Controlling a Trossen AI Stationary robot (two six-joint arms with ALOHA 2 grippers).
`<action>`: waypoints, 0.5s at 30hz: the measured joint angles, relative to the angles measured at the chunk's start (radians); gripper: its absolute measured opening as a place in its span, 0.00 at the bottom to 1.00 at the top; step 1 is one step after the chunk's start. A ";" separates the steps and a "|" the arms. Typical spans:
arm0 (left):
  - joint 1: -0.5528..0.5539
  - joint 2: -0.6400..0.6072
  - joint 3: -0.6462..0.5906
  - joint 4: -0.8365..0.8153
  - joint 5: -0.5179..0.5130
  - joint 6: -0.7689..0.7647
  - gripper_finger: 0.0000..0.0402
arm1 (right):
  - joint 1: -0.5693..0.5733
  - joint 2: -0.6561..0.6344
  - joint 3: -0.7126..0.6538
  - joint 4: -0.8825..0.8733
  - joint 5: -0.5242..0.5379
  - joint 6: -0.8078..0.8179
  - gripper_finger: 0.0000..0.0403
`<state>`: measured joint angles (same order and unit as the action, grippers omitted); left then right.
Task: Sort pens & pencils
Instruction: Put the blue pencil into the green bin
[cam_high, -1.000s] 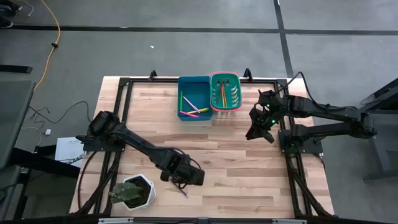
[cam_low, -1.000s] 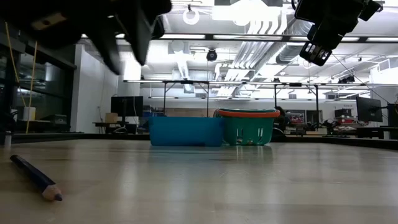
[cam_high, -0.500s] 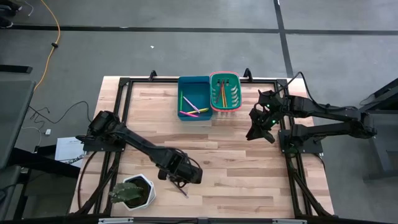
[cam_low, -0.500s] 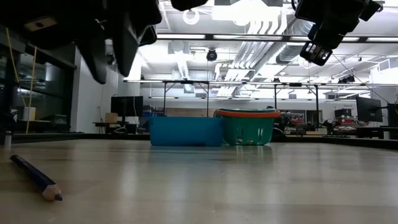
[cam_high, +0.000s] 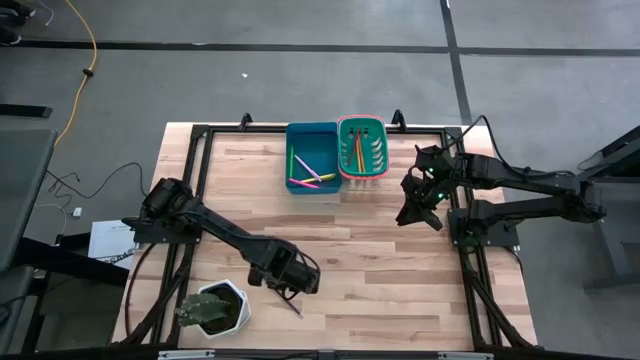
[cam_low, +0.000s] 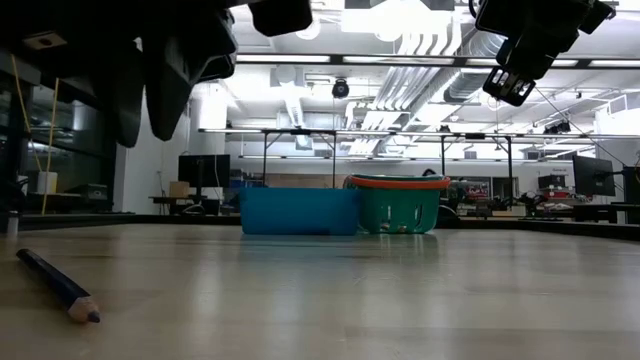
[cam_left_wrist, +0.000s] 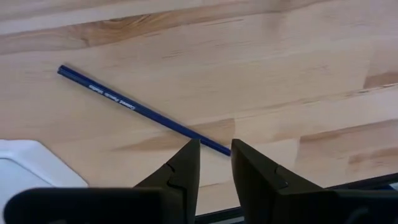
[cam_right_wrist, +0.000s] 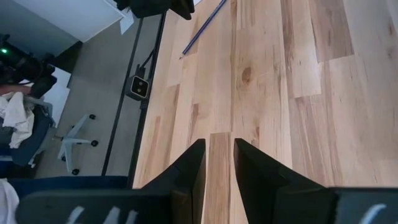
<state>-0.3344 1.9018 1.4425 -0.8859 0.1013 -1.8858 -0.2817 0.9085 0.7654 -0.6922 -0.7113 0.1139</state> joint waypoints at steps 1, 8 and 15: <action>0.000 0.000 0.000 -0.007 0.000 0.000 0.20 | 0.000 0.000 0.000 0.000 0.000 0.000 0.19; 0.000 -0.001 -0.021 -0.007 0.026 -0.006 0.20 | 0.000 0.000 0.000 0.000 0.000 0.000 0.19; 0.000 -0.002 -0.031 -0.044 0.033 -0.006 0.20 | 0.000 0.000 0.000 0.000 0.000 0.000 0.19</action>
<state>-0.3344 1.9003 1.4113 -0.9302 0.1340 -1.8922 -0.2817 0.9085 0.7654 -0.6922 -0.7111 0.1143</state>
